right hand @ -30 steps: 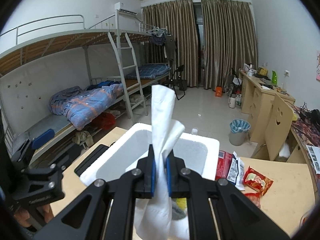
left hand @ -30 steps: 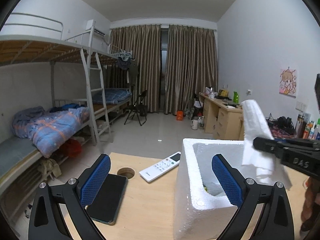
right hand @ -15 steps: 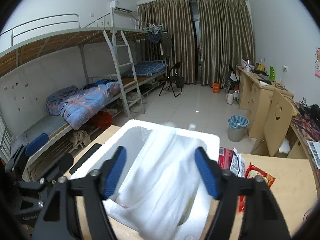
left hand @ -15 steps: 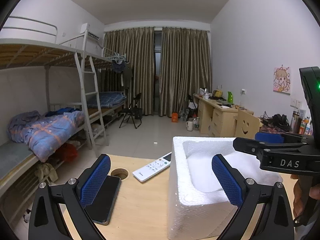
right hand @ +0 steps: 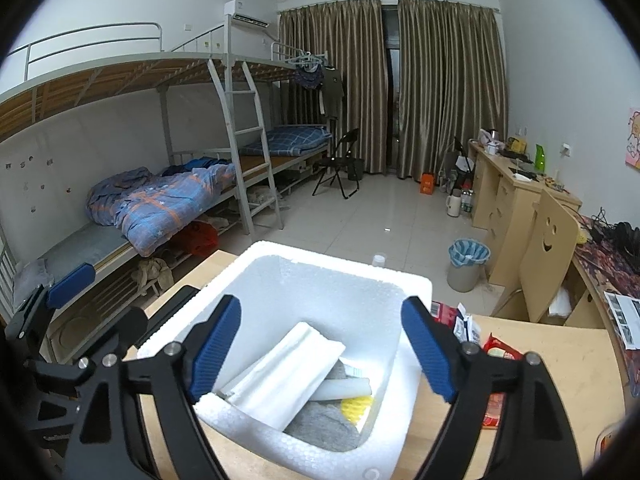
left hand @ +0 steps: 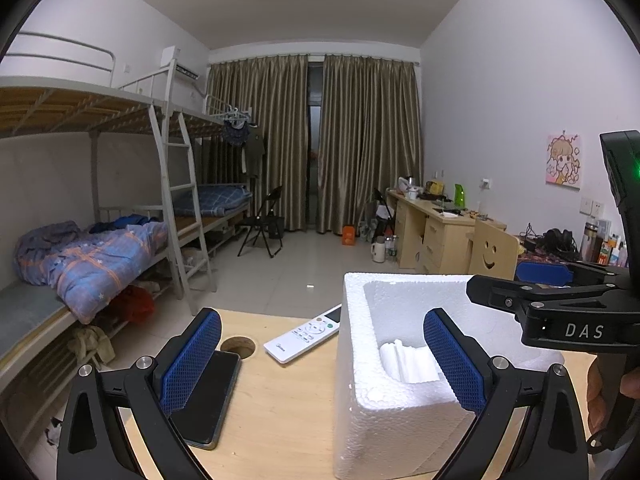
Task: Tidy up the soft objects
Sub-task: 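Withdraw both grippers up and away from the foam box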
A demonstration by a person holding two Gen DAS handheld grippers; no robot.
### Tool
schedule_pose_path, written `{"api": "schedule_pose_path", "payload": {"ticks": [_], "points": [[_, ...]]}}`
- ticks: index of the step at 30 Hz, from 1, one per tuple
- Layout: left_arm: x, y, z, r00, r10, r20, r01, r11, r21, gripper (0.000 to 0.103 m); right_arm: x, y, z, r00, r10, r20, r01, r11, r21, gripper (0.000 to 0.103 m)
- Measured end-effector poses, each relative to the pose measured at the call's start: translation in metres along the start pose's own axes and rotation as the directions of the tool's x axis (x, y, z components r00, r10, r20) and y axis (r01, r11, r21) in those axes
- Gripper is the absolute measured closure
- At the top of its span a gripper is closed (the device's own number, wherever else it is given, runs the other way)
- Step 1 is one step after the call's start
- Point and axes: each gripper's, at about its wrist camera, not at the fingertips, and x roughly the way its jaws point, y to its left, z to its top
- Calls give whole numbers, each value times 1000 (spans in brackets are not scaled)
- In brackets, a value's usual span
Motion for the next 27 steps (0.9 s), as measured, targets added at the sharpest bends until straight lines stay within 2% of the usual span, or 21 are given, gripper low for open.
{"api": "schedule_pose_path", "payload": {"ticks": [16,22,27], "points": [[-10,-2,5,1000,-23,7,23,1000,7,2,-27,-9,-1,999,-2,33,0,999,47,11],[-15,-7,6,998,-65,-12,65,998,11,2,-42,-18,-15,1000,-4,28,2,996,89,11],[-25,-14,9,995,-95,-34,95,995,2,2,-65,-22,-25,998,-21,62,14,994,110,11]]}}
